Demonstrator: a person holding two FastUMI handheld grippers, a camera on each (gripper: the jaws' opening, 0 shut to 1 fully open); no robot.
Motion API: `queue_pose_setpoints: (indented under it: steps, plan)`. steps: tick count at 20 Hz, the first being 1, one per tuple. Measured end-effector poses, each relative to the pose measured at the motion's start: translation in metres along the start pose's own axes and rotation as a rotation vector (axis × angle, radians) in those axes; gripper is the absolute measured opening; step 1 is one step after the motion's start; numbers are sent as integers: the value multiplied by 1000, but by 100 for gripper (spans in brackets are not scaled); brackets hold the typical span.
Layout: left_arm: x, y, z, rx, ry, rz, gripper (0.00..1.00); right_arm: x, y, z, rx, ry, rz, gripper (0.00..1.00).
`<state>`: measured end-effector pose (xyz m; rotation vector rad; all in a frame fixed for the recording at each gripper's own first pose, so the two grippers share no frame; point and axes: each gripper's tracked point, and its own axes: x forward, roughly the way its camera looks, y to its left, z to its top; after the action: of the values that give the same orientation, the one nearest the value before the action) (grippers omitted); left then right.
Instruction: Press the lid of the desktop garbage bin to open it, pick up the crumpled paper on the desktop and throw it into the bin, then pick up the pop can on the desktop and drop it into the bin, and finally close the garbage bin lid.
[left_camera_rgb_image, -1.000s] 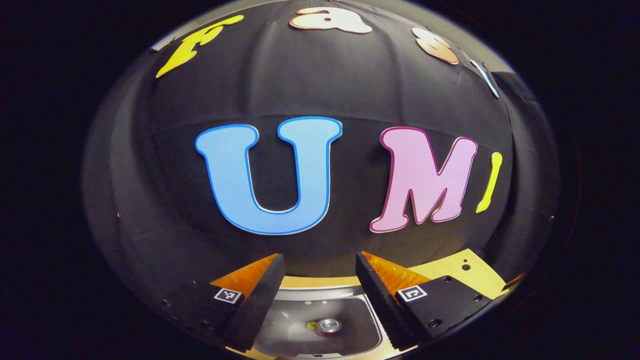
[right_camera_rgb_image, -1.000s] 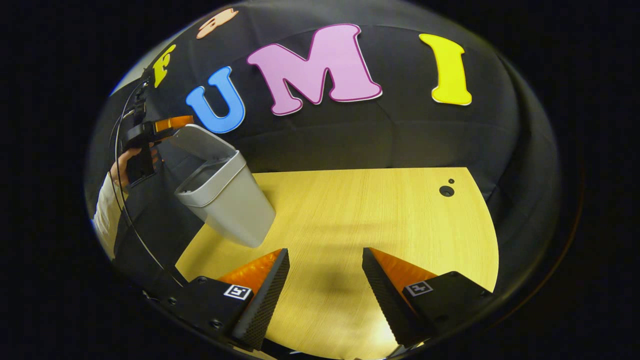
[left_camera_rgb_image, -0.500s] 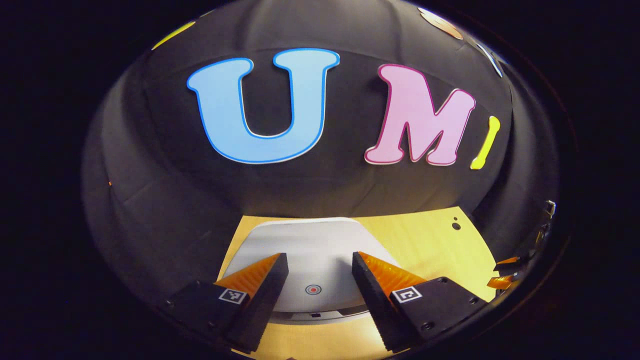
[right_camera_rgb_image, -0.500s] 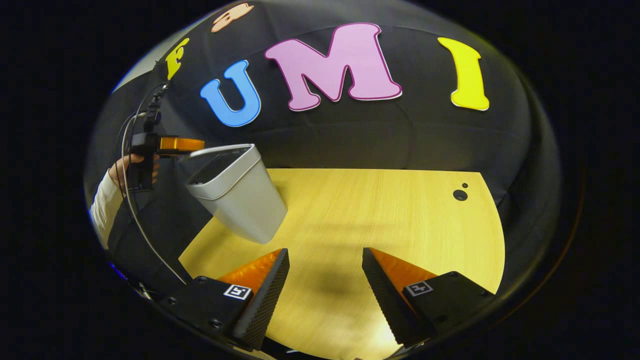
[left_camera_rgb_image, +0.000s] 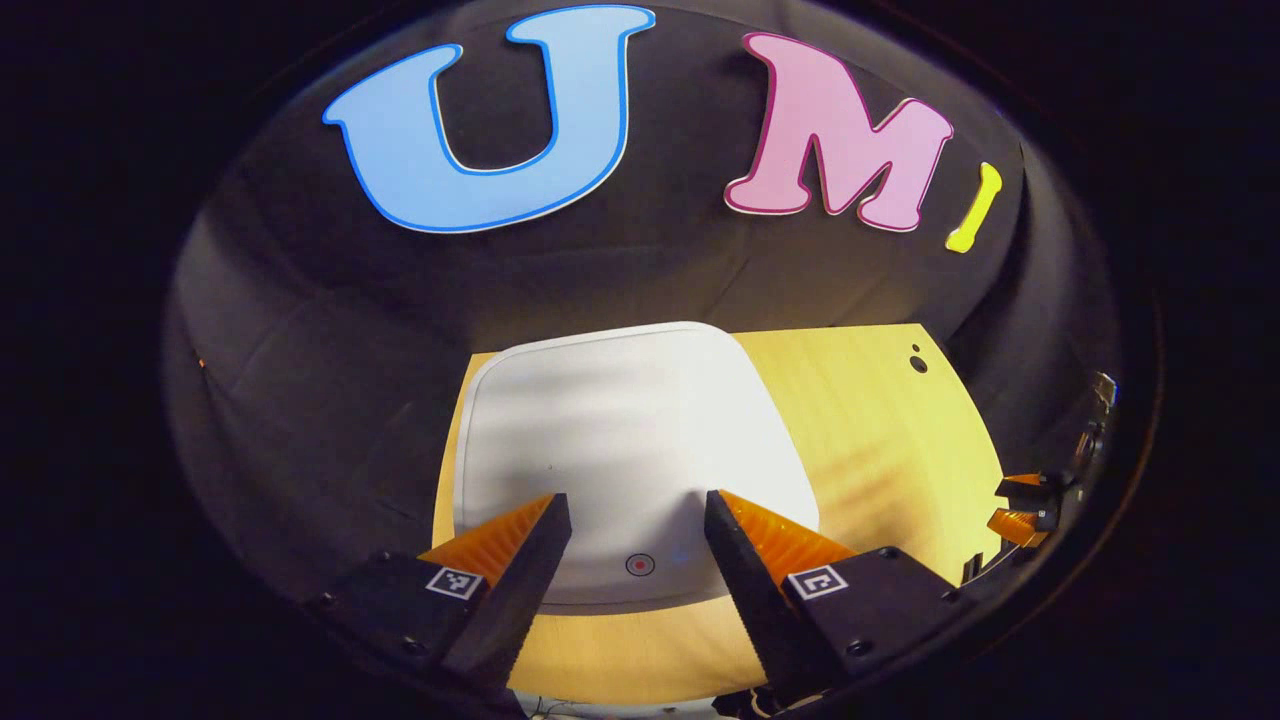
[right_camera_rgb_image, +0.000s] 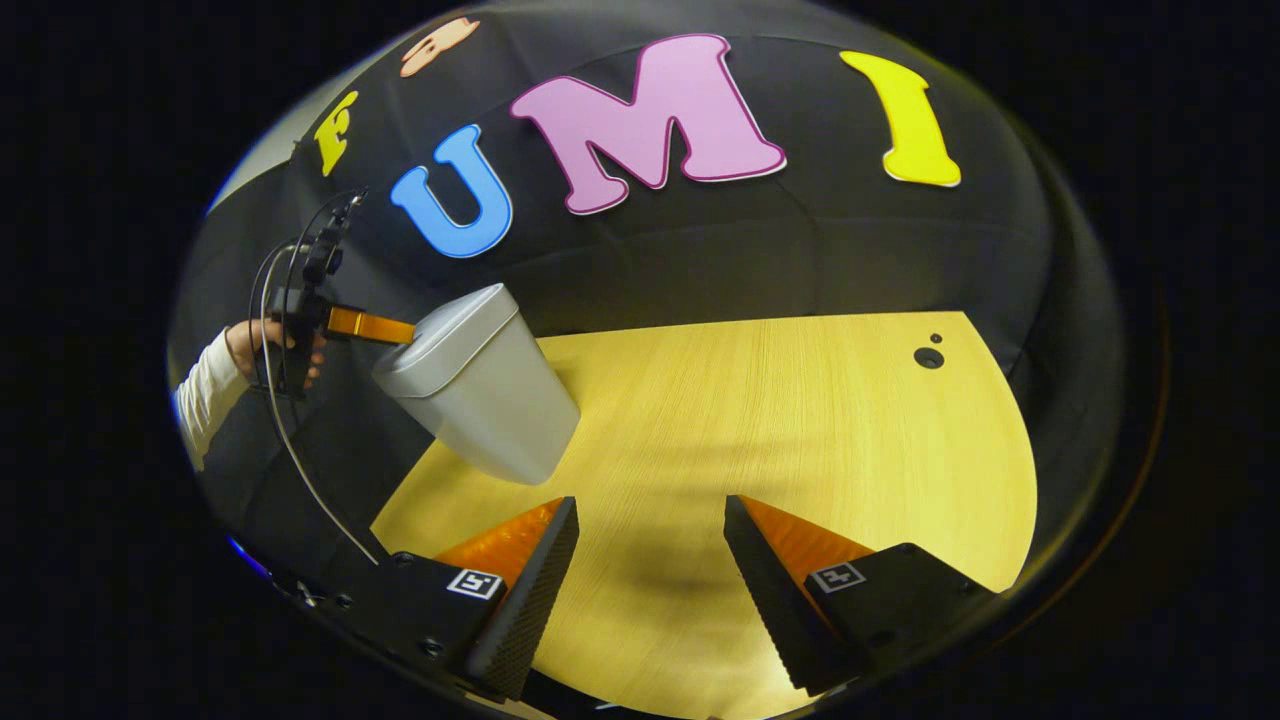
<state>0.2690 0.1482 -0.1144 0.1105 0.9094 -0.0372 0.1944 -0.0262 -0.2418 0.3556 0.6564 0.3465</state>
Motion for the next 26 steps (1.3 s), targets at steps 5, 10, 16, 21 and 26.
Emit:
queue_pose_setpoints:
  steps: [5,10,16,21,26]
  plan:
    - [4,-12,2,31,-18,-17,94,0,-11,-4,-18,6,-26,95]
    - [4,-14,10,9,-196,28,94,-12,-4,9,-57,-14,-44,95]
    - [-47,-62,27,-12,-509,-75,94,-39,13,37,-145,-160,-124,95]
    - [-81,-104,23,67,-749,-105,94,-70,39,63,-169,-320,-212,95]
    - [-107,-169,-23,39,-794,-183,93,-109,55,89,-127,-480,-304,96]
